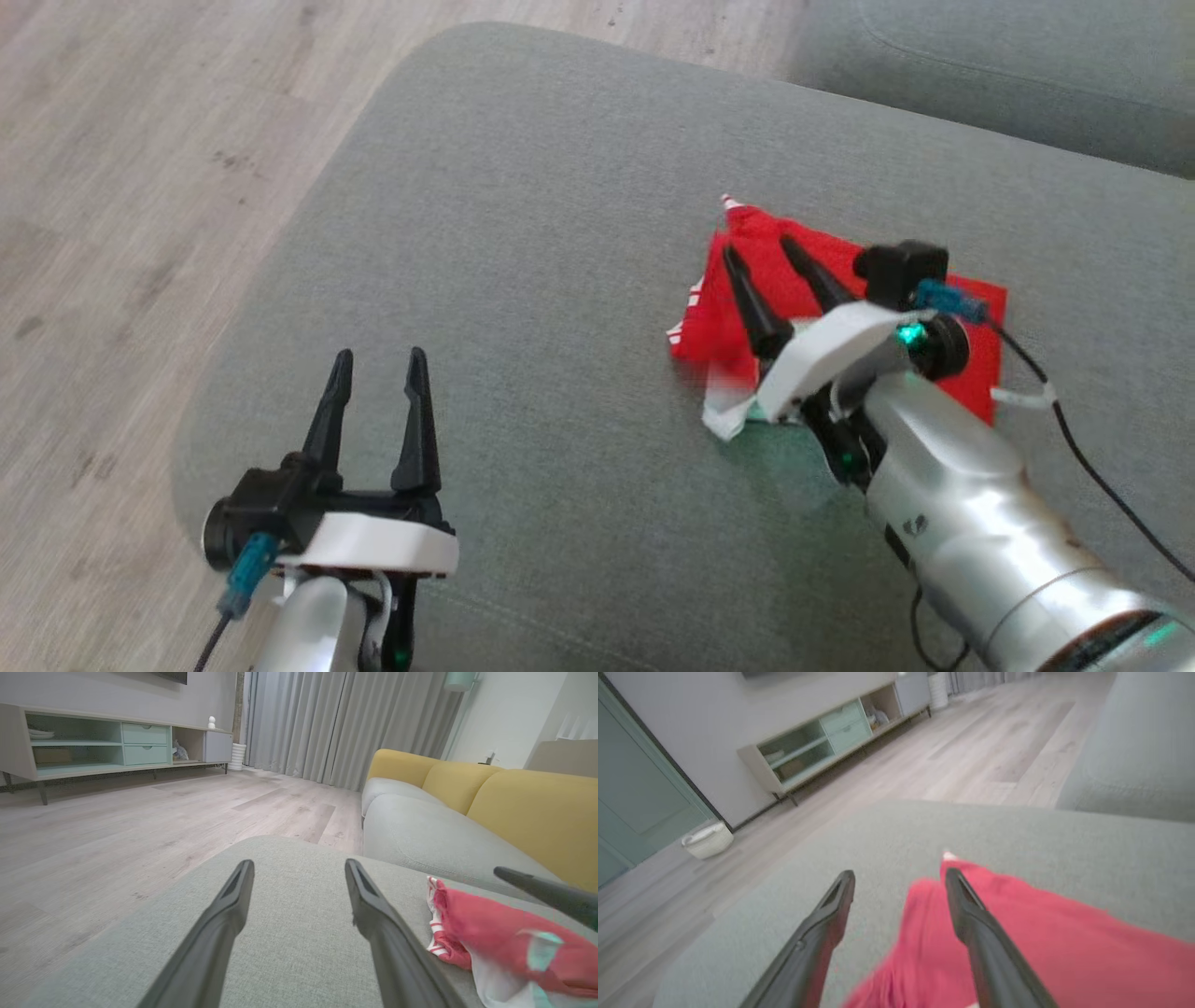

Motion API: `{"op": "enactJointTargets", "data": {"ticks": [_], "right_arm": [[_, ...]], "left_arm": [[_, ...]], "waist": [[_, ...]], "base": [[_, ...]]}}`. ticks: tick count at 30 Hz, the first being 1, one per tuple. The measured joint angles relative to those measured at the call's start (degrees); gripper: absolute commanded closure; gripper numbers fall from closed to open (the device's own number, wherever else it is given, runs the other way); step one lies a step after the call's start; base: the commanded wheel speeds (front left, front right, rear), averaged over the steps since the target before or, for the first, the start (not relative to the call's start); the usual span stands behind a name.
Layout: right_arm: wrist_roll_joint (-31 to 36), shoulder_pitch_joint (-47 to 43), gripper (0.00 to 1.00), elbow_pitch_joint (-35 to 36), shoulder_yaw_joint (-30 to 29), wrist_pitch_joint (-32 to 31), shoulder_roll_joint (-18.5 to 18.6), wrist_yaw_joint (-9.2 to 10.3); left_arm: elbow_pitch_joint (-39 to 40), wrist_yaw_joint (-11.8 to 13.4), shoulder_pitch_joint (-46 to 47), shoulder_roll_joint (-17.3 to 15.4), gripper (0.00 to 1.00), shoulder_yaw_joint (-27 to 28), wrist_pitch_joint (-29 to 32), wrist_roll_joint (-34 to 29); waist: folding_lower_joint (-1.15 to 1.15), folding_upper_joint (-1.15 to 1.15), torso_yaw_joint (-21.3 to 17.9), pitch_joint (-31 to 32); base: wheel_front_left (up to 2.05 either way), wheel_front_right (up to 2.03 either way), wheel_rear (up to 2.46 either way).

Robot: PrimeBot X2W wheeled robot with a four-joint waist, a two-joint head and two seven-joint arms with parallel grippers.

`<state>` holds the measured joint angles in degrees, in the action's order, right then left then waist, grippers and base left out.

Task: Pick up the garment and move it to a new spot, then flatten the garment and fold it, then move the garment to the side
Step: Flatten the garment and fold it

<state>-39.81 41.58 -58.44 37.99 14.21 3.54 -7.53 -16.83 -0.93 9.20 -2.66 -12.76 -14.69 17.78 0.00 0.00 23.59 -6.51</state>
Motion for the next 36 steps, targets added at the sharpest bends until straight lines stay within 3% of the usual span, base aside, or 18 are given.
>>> {"op": "enactJointTargets", "data": {"ticks": [7, 13, 17, 20, 29, 36], "right_arm": [[-1.0, 0.1, 0.0, 9.1, -0.4, 0.2, 0.2, 0.0], [9.8, -2.8, 0.0, 14.9, -14.4, 0.2, 0.4, 0.0], [21.3, -12.2, 0.0, 22.1, -25.0, 0.2, 0.3, 0.0], [25.2, -18.0, 0.0, 27.0, -30.1, 0.2, 0.3, 0.0], [29.3, -30.9, 0.0, 38.8, -33.6, 0.2, 0.0, 0.0], [29.2, -34.1, 0.0, 40.9, -33.6, 0.2, -0.7, 0.0]], "left_arm": [[0.0, -0.1, 0.4, 0.0, 0.0, 1.2, 0.0, -0.1], [0.7, -0.1, 0.4, 0.0, 0.0, 3.1, 0.0, -0.7], [1.0, -0.4, 0.3, 0.0, 0.0, 4.6, 0.0, -1.6], [1.4, -0.6, -0.1, -0.1, 0.0, 6.0, 0.0, -2.2], [2.4, -0.6, -2.9, -0.1, 0.0, 8.8, 0.0, -5.8], [2.5, -1.1, -3.7, -0.1, 0.0, 9.5, 0.0, -6.3]], "waist": [[0.0, 0.0, -3.1, 0.3], [0.0, 0.0, -8.0, 1.1], [0.0, 0.0, -12.9, 1.6], [0.0, 0.0, -15.8, 1.9], [-0.01, 0.0, -22.8, 2.1], [0.0, 0.0, -23.7, 1.8]], "base": [[0.0, 0.0, 0.0], [0.0, 0.0, 0.0], [0.0, 0.0, 0.0], [0.0, 0.0, 0.0], [0.0, 0.0, 0.0], [0.0, 0.0, 0.0]]}}
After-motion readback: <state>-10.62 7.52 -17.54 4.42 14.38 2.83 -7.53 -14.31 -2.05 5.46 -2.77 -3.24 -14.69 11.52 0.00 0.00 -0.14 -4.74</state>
